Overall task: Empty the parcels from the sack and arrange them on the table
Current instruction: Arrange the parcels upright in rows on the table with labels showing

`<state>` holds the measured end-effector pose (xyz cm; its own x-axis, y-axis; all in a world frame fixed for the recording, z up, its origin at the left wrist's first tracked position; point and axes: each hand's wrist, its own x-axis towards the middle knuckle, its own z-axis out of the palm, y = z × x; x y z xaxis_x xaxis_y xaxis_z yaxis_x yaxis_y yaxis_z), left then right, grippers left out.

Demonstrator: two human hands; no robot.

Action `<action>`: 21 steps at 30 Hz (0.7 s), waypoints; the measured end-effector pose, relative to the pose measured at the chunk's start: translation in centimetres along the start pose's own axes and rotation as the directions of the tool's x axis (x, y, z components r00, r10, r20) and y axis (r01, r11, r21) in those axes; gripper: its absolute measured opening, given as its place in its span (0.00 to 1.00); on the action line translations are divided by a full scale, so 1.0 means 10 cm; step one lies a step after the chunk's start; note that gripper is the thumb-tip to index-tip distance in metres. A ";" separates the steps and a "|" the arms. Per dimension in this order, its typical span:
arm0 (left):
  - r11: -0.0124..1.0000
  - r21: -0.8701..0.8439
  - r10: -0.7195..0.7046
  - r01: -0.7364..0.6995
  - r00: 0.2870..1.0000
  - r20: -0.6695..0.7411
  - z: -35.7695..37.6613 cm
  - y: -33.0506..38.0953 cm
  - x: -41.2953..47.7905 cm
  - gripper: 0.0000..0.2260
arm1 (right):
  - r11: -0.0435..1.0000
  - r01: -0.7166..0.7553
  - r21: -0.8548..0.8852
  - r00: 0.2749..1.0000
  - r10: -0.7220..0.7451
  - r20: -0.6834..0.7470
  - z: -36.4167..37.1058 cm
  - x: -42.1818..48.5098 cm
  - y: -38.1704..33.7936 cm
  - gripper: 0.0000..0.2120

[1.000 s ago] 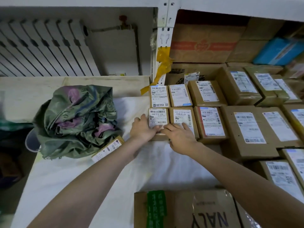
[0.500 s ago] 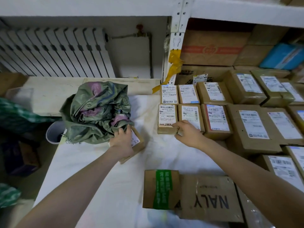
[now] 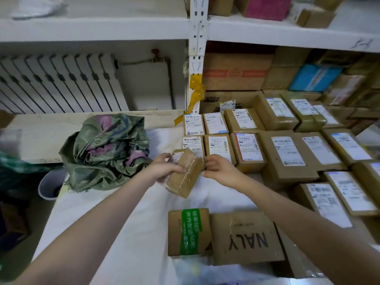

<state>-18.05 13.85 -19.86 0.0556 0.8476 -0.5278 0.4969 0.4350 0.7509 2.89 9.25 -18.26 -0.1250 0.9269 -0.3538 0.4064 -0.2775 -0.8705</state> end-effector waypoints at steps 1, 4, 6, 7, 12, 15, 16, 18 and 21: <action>0.997 -0.080 -0.019 0.019 1.000 0.001 0.01 0.02 -0.02 0.44 | 0.999 -0.015 0.046 0.999 0.017 -0.042 0.01 -0.03 -0.03 0.20; 0.994 -0.098 0.046 -0.050 0.998 -0.042 0.10 0.07 -0.07 0.51 | 0.972 -0.159 0.176 0.985 0.167 -0.035 -0.01 -0.11 -0.10 0.19; 0.987 0.028 0.159 -0.157 0.982 -0.099 0.20 0.13 -0.13 0.54 | 0.948 -0.241 0.206 0.970 0.240 0.031 0.01 -0.12 -0.10 0.23; 0.969 0.115 0.229 -0.216 0.967 -0.113 0.26 0.17 -0.16 0.56 | 0.945 -0.249 0.214 0.968 0.250 0.022 0.02 -0.12 -0.09 0.28; 0.933 -0.007 0.360 -0.361 0.931 -0.051 0.34 0.21 -0.27 0.45 | 0.921 -0.239 0.308 0.945 0.294 -0.145 0.03 -0.01 0.01 0.34; 0.952 -0.261 0.170 -0.159 0.985 0.020 0.24 0.05 -0.20 0.25 | 0.916 -0.263 0.303 0.954 0.294 -0.060 0.04 -0.02 0.12 0.26; 0.963 -0.264 0.070 -0.046 0.994 0.081 0.24 -0.04 -0.16 0.23 | 0.918 -0.264 0.296 0.956 0.289 -0.046 0.06 -0.01 0.15 0.25; 0.963 -0.227 -0.087 0.148 0.963 0.257 0.27 -0.18 -0.14 0.20 | 0.919 -0.261 0.297 0.960 0.280 -0.021 0.12 0.00 0.21 0.24; 0.906 -0.328 -0.130 0.269 0.913 0.388 0.37 -0.35 -0.11 0.16 | 0.944 -0.256 0.208 0.965 0.261 0.007 0.21 0.01 0.25 0.21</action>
<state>-16.66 10.26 -23.42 0.3216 0.5989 -0.7334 0.1809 0.7214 0.6685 1.97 8.13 -21.17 -0.0207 0.8209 -0.5708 0.2271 -0.5521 -0.8023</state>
